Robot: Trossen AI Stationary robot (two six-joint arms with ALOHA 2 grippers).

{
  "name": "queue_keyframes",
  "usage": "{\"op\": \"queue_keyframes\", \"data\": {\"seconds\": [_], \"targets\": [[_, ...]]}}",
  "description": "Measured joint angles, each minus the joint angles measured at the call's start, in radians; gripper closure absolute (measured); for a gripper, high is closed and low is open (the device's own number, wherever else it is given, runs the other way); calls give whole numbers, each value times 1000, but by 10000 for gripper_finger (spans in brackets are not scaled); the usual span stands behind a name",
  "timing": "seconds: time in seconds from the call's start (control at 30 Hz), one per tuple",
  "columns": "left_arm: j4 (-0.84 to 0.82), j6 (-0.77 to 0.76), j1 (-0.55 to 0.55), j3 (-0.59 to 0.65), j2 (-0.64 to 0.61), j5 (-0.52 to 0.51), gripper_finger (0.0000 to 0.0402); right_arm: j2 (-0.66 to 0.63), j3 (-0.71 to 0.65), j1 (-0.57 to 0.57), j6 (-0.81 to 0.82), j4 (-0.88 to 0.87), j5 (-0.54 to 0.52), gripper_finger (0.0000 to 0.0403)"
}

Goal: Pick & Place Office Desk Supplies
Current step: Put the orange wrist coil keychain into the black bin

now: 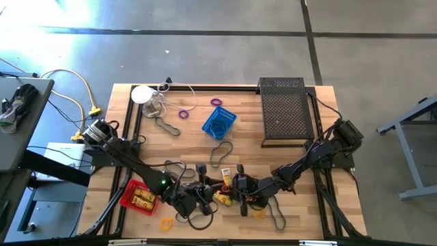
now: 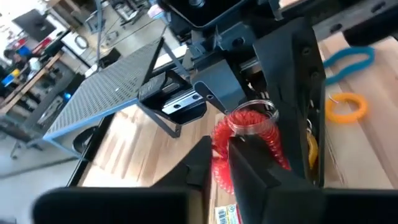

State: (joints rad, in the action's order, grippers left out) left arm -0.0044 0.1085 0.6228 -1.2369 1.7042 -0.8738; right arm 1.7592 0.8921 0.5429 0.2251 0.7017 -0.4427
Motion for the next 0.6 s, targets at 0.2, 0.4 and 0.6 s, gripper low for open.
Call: {"op": "queue_keyframes", "data": {"seconds": [0.2,0.4,0.6], "targets": [[1,27,9,0,0,61,283,-14,0,37,99,-125,-11,397],[1,18,18,0,0,95,257,-50,0,103,227,-319,-118,398],[-4,18,39,0,0,94,256,-101,0,126,514,-596,-130,398]]}}
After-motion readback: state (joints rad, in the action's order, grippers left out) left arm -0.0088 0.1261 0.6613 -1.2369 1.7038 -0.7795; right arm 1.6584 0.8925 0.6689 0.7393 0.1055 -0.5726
